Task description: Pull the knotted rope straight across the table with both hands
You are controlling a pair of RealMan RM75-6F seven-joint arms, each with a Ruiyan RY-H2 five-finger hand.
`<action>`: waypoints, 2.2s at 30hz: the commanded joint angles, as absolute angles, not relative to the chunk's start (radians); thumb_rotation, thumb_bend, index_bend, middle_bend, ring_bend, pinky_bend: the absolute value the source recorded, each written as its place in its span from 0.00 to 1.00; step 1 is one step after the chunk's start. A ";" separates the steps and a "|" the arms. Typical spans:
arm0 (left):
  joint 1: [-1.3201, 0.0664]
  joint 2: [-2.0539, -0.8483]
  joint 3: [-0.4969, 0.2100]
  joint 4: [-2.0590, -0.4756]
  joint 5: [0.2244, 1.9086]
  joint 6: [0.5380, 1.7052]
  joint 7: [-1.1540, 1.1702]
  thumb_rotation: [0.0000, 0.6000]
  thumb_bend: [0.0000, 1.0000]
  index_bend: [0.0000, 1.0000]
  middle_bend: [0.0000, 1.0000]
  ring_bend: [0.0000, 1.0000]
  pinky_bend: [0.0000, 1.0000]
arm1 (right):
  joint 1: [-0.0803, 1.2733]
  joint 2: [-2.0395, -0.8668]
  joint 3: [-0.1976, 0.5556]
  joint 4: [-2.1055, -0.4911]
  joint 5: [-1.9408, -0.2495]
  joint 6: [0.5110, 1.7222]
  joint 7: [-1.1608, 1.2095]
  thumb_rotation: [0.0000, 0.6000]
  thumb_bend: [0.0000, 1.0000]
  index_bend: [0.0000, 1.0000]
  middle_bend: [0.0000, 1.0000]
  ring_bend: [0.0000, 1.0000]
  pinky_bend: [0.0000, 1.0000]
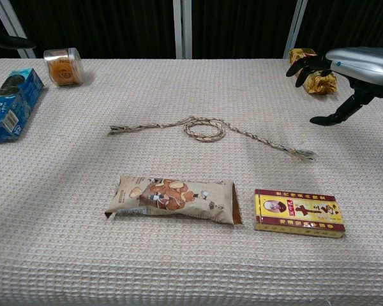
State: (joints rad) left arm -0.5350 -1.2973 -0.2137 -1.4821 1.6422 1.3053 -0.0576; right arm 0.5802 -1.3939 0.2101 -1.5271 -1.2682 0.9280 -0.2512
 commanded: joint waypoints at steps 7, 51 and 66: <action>-0.538 -1.302 -0.185 -1.462 1.625 1.300 -0.066 1.00 0.13 0.19 0.21 0.16 0.18 | 0.570 -1.478 0.203 -1.522 -1.137 1.001 -0.371 1.00 0.17 0.18 0.25 0.12 0.22; -0.466 -1.312 -0.093 -1.425 1.546 1.302 -0.095 1.00 0.13 0.19 0.21 0.16 0.18 | 0.667 -1.751 0.207 -1.385 -0.821 1.059 -0.624 1.00 0.32 0.54 0.26 0.10 0.17; -0.469 -1.311 -0.091 -1.427 1.538 1.290 -0.084 1.00 0.13 0.19 0.21 0.16 0.18 | 0.673 -1.756 0.207 -1.368 -0.822 1.069 -0.629 1.00 0.44 0.59 0.28 0.10 0.16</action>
